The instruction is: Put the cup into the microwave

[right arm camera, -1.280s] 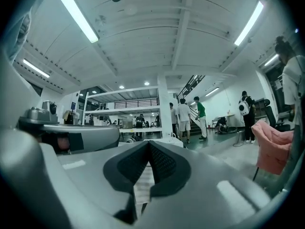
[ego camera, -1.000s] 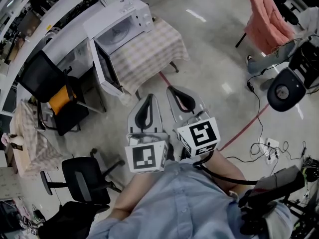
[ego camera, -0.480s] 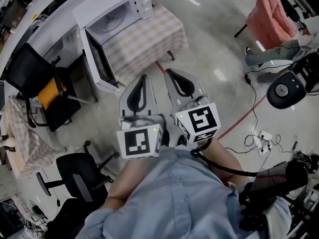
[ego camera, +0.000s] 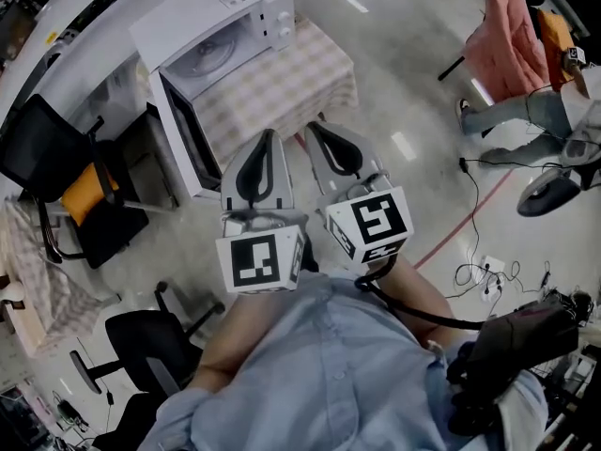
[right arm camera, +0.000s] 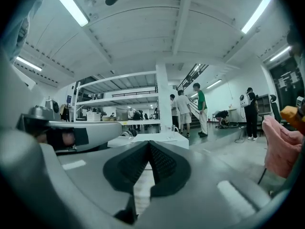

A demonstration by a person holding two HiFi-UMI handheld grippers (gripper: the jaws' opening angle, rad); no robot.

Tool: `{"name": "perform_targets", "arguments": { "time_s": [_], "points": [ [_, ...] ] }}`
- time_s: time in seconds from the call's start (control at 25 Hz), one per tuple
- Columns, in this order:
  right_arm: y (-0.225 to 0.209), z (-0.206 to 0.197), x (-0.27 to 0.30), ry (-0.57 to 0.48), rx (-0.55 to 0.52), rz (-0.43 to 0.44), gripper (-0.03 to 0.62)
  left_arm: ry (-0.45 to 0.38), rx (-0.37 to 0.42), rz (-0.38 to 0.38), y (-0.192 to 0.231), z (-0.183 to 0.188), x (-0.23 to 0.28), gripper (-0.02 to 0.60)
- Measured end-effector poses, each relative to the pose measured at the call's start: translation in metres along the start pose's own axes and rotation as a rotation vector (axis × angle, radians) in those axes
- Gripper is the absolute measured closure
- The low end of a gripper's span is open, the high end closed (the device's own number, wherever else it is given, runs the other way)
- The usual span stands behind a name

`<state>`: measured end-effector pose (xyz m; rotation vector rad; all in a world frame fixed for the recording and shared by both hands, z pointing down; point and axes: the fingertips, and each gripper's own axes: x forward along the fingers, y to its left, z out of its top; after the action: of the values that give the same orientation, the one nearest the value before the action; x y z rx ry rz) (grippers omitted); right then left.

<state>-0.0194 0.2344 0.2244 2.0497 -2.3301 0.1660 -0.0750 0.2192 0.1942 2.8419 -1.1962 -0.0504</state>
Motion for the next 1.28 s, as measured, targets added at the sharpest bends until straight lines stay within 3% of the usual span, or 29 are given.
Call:
{"name": "perform_targets", "arguments": {
  "time_s": [0.44, 0.6, 0.92, 1.28],
  "points": [
    [-0.018, 0.024, 0.044, -0.026, -0.025, -0.052, 0.592, -0.023, -0.018, -0.072, 0.020, 0.011, 0.047, 0.575],
    [-0.033, 0.024, 0.052, -0.025, -0.011, -0.063, 0.592, 0.003, -0.013, -0.085, 0.017, 0.004, 0.065, 0.575],
    [-0.081, 0.020, 0.086, -0.031, 0.017, -0.047, 0.592, 0.069, 0.015, -0.044, 0.017, -0.015, 0.115, 0.575],
    [-0.145, 0.026, 0.140, -0.041, 0.053, 0.038, 0.592, 0.095, 0.042, 0.015, 0.009, -0.019, 0.197, 0.575]
  ]
}}
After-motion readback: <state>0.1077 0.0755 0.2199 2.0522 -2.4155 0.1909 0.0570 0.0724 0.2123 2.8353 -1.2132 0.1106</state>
